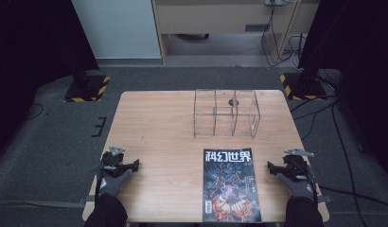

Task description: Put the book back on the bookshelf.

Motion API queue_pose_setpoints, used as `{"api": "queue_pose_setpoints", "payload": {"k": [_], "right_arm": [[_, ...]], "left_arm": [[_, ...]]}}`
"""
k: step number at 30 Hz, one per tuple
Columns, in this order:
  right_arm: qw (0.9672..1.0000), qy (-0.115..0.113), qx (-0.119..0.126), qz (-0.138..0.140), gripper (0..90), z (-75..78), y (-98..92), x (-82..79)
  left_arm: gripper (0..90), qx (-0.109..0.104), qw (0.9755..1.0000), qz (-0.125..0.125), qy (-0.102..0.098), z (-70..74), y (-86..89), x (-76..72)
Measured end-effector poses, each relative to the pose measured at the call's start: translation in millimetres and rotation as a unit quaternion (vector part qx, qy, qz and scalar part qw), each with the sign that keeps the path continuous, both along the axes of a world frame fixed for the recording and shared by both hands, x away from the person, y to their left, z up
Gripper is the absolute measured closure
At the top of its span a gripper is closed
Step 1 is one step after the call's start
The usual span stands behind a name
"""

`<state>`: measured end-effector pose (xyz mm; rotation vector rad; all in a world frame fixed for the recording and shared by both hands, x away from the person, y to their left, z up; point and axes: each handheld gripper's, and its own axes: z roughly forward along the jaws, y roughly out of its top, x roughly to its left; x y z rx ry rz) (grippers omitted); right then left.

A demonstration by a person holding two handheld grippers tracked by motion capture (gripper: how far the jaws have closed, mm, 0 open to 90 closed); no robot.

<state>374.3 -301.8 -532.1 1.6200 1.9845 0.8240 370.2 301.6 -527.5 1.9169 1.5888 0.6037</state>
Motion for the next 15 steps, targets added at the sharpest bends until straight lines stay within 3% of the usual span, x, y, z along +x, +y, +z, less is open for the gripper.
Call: {"api": "queue_pose_setpoints", "payload": {"k": [3,6,7,15], "right_arm": [[0.9999,-0.006,0.008,-0.003,12.9,3.2,-1.3,-1.7],[0.9989,-0.021,0.041,-0.006,14.5,12.5,-0.7,-6.5],[0.9989,-0.021,0.041,-0.006,14.5,12.5,-0.7,-6.5],[0.9960,-0.040,0.078,0.020,16.2,26.3,7.2,-16.4]], "left_arm": [[21.4,-0.022,0.9997,-0.001,-0.014,6.2,-2.2,-2.6],[23.2,-0.031,0.9993,-0.005,-0.021,10.8,-5.2,-5.2],[23.2,-0.037,0.9990,-0.007,-0.023,11.8,-6.4,-5.9],[24.3,-0.060,0.9966,-0.038,-0.040,21.3,-23.1,-12.2]]}}
